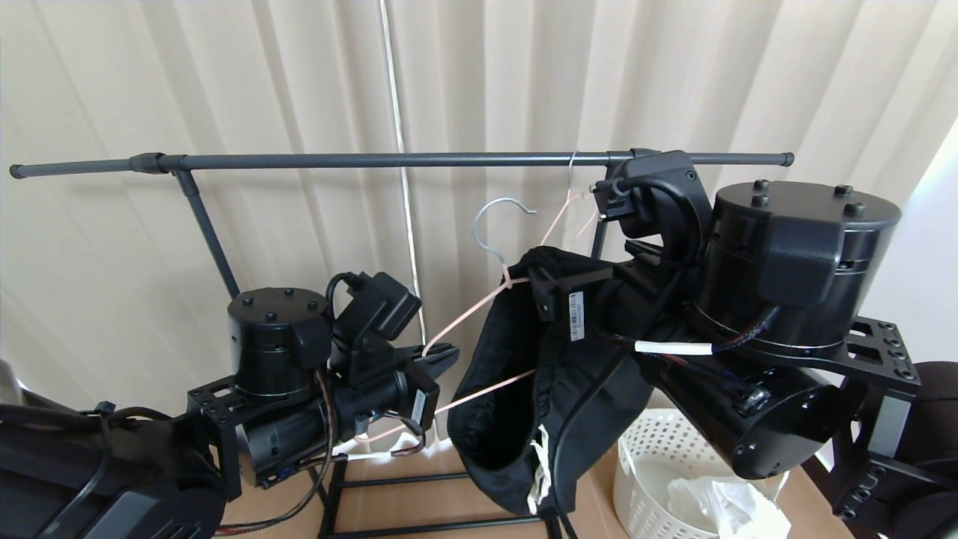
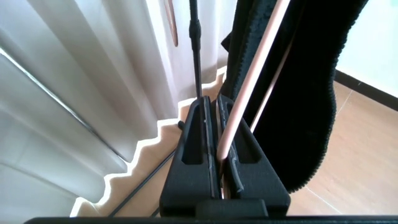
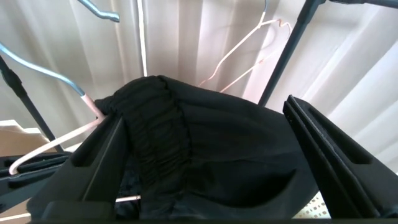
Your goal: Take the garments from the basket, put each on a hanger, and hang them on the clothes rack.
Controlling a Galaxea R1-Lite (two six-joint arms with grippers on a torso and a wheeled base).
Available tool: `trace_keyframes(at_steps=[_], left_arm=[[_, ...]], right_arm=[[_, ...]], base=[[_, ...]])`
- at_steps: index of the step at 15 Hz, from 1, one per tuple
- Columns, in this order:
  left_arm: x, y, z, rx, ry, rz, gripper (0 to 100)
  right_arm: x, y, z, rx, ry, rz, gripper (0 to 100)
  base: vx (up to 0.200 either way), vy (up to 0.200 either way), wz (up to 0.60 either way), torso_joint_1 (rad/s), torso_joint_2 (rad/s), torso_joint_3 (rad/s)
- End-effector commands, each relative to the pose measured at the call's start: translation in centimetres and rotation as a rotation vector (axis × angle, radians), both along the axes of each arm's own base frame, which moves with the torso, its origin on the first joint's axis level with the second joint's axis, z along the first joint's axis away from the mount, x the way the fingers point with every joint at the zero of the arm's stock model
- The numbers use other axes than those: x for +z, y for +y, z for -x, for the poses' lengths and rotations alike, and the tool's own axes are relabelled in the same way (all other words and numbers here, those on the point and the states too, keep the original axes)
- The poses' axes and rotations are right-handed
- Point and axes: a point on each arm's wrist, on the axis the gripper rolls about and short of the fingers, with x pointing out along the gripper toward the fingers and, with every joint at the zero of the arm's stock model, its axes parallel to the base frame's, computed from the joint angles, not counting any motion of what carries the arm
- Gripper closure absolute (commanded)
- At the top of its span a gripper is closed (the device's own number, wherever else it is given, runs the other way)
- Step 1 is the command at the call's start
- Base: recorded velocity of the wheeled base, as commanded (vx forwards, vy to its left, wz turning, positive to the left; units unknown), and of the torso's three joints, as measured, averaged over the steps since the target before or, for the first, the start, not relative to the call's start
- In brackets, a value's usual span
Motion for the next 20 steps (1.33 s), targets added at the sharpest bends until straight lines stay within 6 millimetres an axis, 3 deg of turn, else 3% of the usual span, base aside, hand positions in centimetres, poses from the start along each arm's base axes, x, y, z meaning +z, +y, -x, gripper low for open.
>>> trace_keyframes(at_steps=[1, 16, 18, 20], left_arm=[[0.0, 0.0, -0.3, 0.008, -0.001, 0.002, 100], [0.2, 0.1, -1.4, 0.02, -0.001, 0.026, 100], [0.1, 0.7, -1.7, 0.006, 0.009, 0.031, 100], [-0.5, 2.1, -2.1, -0.01, 0.034, 0.028, 100]], right_arm=[[0.1, 0.0, 0.1, 0.001, -0.001, -0.002, 0], [0.5, -0.8, 0.6, 0.029, -0.004, -0.01, 0], [0.2, -2.3, 0.6, 0.106, 0.012, 0.012, 0], [0.5, -5.5, 0.2, 0.201, -0.006, 0.097, 0]], base=[[0.0, 0.0, 0.0, 0.0, 0.0, 0.0], [0.0, 0.0, 0.0, 0.0, 0.0, 0.0], [0.0, 0.0, 0.0, 0.0, 0.0, 0.0], [0.0, 0.0, 0.0, 0.0, 0.0, 0.0]])
